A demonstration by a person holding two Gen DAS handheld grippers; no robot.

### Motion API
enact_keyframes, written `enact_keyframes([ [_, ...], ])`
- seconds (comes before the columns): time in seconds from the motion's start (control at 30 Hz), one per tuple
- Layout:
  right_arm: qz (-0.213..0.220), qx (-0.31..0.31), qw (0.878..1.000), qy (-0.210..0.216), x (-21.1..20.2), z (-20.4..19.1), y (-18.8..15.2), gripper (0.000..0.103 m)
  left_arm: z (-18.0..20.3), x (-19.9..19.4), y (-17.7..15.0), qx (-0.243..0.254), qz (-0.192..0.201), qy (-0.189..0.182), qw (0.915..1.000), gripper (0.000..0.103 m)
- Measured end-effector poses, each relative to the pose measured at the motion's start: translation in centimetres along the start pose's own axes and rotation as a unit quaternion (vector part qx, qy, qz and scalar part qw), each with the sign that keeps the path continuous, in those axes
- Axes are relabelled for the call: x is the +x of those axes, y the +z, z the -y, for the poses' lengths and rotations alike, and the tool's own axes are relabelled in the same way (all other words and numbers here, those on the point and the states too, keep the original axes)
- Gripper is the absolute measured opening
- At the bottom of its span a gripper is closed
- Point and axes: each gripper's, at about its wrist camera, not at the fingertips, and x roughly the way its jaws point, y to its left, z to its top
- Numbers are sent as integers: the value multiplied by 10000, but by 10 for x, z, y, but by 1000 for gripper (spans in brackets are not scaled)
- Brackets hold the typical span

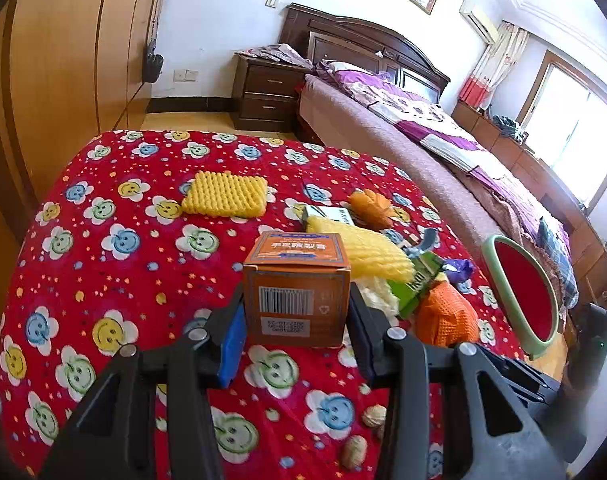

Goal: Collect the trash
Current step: 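Grasp the brown cardboard box with the left tool while the right tool approaches the orange mesh net, then grasp the orange mesh net with the right tool and lift it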

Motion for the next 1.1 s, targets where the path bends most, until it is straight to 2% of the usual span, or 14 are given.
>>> enact_keyframes([
  [0.07,63,-22,10000,39,-3,0,-1,20,4,-3,-2,0,11,-25,10000,46],
  [0.13,135,-62,9999,81,-7,0,-1,11,8,-6,-3,-4,34,-41,10000,46],
  [0.4,703,96,9971,270,-44,9,-1,1,29,-20,-6,121,108,-215,9996,46],
  [0.57,1072,150,9937,298,-70,17,1,0,45,-24,-7,235,121,-338,9991,46],
  [0.7,1072,98,9939,251,-78,20,3,4,55,-23,-9,297,100,-393,9987,46],
  [0.77,995,131,9947,241,-75,22,2,11,57,-20,-10,308,50,-414,9987,46],
  [0.83,909,226,9953,232,-70,24,1,38,58,-17,-13,314,-20,-417,9986,46],
  [0.9,860,287,9955,265,-64,24,1,53,57,-14,-16,317,-76,-395,9987,46],
  [1.03,775,188,9967,125,-54,20,1,71,51,-7,-22,308,-137,-267,9991,46],
  [1.1,672,136,9976,44,-47,18,1,71,47,-3,-25,286,-171,-219,9992,46],
])
